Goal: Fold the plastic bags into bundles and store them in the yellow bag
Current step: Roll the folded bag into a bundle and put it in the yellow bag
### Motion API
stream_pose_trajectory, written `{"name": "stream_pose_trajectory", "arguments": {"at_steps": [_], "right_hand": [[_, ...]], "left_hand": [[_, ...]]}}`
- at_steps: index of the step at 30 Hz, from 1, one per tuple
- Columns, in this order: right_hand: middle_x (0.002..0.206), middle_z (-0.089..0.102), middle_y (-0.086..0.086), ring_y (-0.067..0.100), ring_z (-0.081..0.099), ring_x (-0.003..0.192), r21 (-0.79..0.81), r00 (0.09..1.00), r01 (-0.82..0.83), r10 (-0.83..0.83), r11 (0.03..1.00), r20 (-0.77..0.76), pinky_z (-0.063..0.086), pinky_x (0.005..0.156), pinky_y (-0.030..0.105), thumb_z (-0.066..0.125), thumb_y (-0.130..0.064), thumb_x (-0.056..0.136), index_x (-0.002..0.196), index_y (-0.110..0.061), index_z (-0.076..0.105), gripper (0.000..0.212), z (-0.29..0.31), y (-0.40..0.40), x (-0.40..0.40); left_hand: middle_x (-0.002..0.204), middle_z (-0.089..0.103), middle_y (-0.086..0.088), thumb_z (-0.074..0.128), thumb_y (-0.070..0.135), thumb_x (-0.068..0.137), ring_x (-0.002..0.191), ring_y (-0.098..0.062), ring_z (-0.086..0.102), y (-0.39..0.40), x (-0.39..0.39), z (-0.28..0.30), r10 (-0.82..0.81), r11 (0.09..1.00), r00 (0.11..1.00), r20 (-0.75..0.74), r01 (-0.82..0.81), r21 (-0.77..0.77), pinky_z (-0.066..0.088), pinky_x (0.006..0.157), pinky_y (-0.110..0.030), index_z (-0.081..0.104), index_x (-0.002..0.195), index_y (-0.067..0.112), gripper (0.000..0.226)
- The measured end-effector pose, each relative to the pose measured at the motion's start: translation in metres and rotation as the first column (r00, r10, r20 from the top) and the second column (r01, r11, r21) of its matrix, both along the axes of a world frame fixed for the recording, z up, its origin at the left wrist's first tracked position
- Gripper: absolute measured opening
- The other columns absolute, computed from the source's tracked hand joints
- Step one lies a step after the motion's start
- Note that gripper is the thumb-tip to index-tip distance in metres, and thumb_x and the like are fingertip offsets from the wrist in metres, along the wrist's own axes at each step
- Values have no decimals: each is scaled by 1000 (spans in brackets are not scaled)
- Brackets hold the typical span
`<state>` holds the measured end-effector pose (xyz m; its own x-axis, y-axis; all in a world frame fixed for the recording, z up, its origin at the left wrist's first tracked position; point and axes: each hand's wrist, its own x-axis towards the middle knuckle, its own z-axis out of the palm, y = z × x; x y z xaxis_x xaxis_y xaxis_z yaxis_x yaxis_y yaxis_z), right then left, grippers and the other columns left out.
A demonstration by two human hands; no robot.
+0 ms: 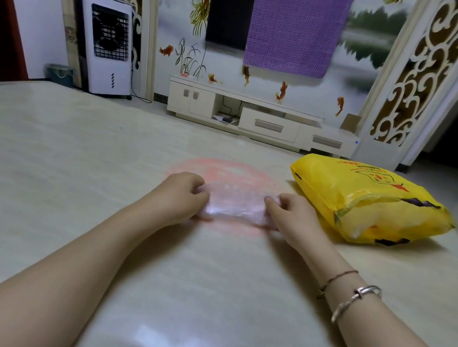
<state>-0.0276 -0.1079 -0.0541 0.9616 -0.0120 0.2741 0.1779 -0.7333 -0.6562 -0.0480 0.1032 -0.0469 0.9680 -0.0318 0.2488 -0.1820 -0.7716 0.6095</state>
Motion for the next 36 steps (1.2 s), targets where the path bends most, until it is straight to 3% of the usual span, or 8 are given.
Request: {"name": "stream_pose_trajectory", "arguments": {"at_steps": [11,15,18,22,30,32,34,36], "right_hand": [[102,45,5,27,45,105,-317,995,75,-93,945,-43,34,83,33,57,-37,87,87,-20,52,18,1,6,-3],[74,48,3,17,49,69,222,981,-115,146,968,-130,40,55,24,62,-11,87,70,-15,51,21,16,-4,-9],[78,59,7,21,66,68,711,885,-169,422,682,-194,51,52,22,59,-5,91,87,-10,54,8,41,-15,-27],[78,63,6,21,67,64,759,784,-284,598,585,-168,51,56,24,68,-9,84,94,-12,54,18,60,-23,-38],[96,64,6,20,67,74,871,893,-188,449,453,-41,53,59,23,69,-15,77,111,-11,53,37,50,-16,-29],[117,60,4,19,65,100,730,957,-248,277,637,84,53,74,24,71,-11,82,115,-17,50,39,41,-11,-25],[128,51,-4,12,54,114,285,921,-316,221,905,321,44,90,18,74,-15,81,120,-24,45,50,32,-9,-25],[130,45,-6,12,45,122,-147,778,-384,405,912,479,34,101,18,72,-26,76,125,-24,41,57,22,-4,-27]], "left_hand": [[110,54,-7,46,20,92,98,-32,53,0,-10,-2,234,907,969,74,-245,341,45,74,-36,47,112,12,22],[121,53,0,58,20,88,111,-23,51,2,-8,2,95,995,986,135,-93,-20,42,87,-31,56,116,18,29],[123,58,10,69,45,84,112,-7,56,-8,-17,18,-91,901,989,115,131,-414,44,89,-23,57,120,23,44],[123,60,15,71,73,62,114,0,57,-17,-28,24,-305,838,951,-54,241,-490,47,94,-22,55,125,31,77],[94,70,-12,66,10,89,70,-18,66,-17,-33,30,-296,656,943,-153,85,-750,51,58,-19,64,112,14,24],[87,67,-12,62,5,89,60,-17,62,-17,-31,28,-149,612,971,-187,-58,-789,47,49,-16,63,112,12,24],[87,66,-12,59,3,89,61,-19,61,-15,-26,24,-43,585,979,-202,-139,-799,46,48,-18,59,116,11,29],[97,66,-14,58,4,89,67,-24,63,-12,-21,19,12,597,975,-221,-185,-781,49,53,-24,54,121,13,34]]}}
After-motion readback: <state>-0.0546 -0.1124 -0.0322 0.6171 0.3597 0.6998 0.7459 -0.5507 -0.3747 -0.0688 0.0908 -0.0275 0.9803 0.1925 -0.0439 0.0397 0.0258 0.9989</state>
